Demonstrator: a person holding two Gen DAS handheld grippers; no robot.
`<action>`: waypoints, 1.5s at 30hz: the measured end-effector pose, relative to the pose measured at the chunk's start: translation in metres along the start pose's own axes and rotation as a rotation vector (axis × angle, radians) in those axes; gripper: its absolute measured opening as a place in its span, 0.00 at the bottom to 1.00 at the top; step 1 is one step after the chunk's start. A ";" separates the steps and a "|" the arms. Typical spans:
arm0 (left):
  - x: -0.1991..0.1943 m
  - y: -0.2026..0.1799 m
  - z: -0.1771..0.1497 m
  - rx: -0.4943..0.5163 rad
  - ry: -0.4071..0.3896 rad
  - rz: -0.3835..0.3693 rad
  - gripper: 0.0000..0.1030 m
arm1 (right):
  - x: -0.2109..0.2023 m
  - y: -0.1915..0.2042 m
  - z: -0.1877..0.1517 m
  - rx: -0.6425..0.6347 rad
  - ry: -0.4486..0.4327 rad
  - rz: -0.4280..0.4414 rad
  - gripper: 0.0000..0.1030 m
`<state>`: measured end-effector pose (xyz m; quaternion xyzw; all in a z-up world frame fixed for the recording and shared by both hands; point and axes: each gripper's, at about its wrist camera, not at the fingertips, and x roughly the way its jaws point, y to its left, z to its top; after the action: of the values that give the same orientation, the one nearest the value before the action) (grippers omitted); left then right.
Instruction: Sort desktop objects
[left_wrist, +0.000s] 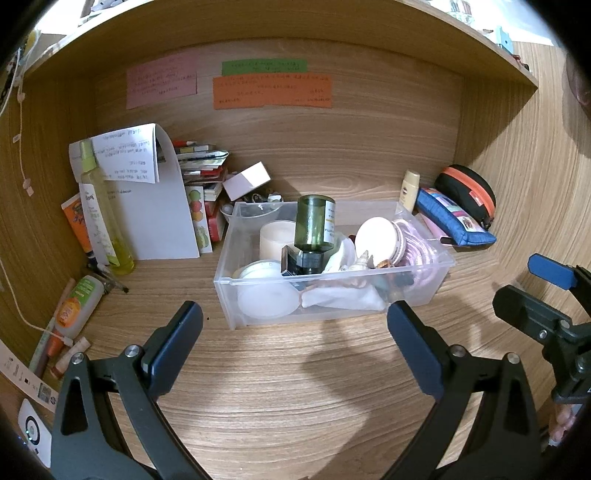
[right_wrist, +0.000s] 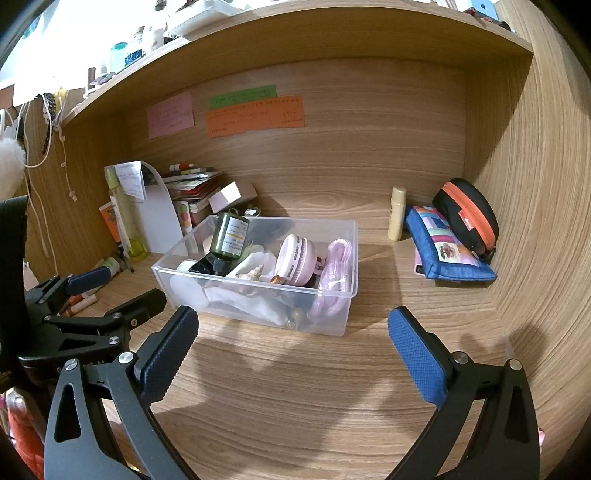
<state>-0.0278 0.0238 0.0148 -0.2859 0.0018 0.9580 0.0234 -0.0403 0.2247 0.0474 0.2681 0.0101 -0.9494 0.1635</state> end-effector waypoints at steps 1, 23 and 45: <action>0.000 0.000 0.000 0.000 0.000 -0.001 0.98 | 0.000 0.000 0.000 0.000 0.000 0.000 1.00; 0.001 -0.001 0.002 0.005 0.001 -0.005 0.98 | 0.000 0.002 -0.001 -0.002 0.000 0.002 1.00; 0.004 -0.003 0.002 0.014 0.006 -0.037 0.98 | 0.001 -0.001 0.000 -0.009 0.000 0.009 1.00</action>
<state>-0.0323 0.0272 0.0145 -0.2886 0.0035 0.9565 0.0433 -0.0416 0.2248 0.0468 0.2673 0.0130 -0.9486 0.1689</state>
